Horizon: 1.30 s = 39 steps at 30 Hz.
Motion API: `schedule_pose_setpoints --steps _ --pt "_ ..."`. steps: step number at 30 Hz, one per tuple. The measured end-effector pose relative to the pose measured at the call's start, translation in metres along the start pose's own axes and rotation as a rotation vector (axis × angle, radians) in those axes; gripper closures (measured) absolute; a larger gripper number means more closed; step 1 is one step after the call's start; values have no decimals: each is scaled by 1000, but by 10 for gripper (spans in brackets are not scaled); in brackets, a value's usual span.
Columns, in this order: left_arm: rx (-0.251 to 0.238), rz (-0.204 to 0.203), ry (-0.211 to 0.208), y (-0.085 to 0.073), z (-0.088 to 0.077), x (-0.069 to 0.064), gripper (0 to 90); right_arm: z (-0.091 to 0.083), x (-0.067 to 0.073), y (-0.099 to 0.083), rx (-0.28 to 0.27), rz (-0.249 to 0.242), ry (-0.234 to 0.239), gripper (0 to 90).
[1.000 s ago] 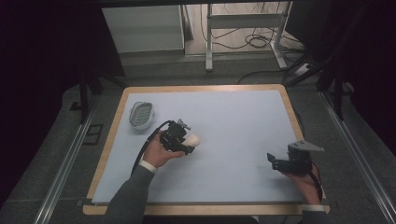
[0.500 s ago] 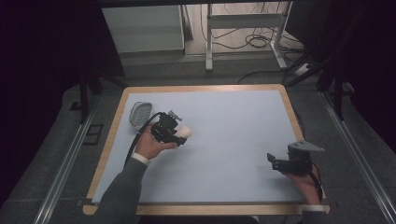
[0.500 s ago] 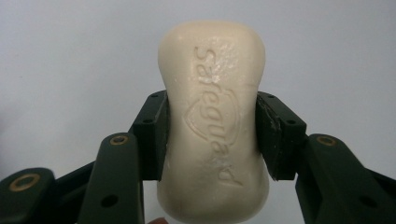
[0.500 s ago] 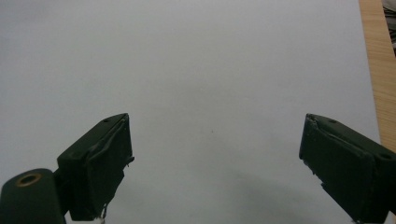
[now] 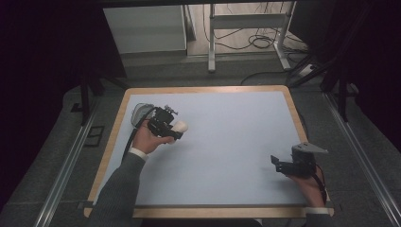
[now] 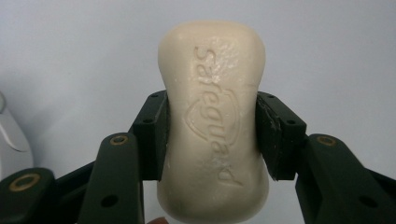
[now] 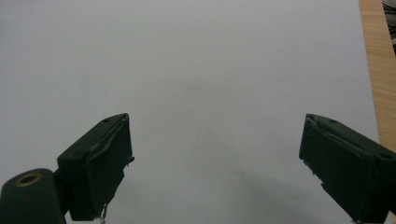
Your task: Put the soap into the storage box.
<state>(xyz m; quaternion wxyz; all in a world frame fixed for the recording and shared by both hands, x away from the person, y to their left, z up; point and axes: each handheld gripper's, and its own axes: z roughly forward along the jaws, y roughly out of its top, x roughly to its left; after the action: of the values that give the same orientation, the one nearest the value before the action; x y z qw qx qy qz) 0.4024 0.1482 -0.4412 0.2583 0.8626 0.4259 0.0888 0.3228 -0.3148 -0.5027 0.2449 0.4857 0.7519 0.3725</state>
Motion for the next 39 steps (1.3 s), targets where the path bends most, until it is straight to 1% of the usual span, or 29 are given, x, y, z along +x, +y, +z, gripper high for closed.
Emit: schedule_pose_setpoints --steps 2,9,15,16,17,26,30,31,34,35,36,39 --pt "6 1 8 1 0 3 494 0 0 0 0 1 0 92" --pt "3 -27 30 3 -3 16 494 0 0 0 2 1 0 92" --pt "11 -45 44 3 -5 29 494 0 -1 -1 3 4 -3 92" --pt "8 -55 46 3 -5 31 494 0 -1 -1 3 5 -3 92" --pt "13 -56 51 3 -5 33 494 0 -1 -1 5 5 -4 92" --pt "5 -90 80 5 -10 51 494 0 -1 -1 4 4 0 92" --pt "-10 -115 78 5 -11 58 494 0 -1 -1 4 7 0 92" --pt "-12 -128 81 4 -11 59 494 0 -1 -1 4 7 -1 92" --pt "-7 -130 105 3 -10 65 494 0 -1 -1 3 5 0 92" --pt "-5 -141 104 2 -10 66 494 -1 -1 -1 4 5 0 92" --pt "-5 -142 106 2 -10 69 494 -1 -1 -1 4 5 0 92" --pt "-12 -162 108 0 -11 74 494 -1 -2 -1 3 6 -2 92"
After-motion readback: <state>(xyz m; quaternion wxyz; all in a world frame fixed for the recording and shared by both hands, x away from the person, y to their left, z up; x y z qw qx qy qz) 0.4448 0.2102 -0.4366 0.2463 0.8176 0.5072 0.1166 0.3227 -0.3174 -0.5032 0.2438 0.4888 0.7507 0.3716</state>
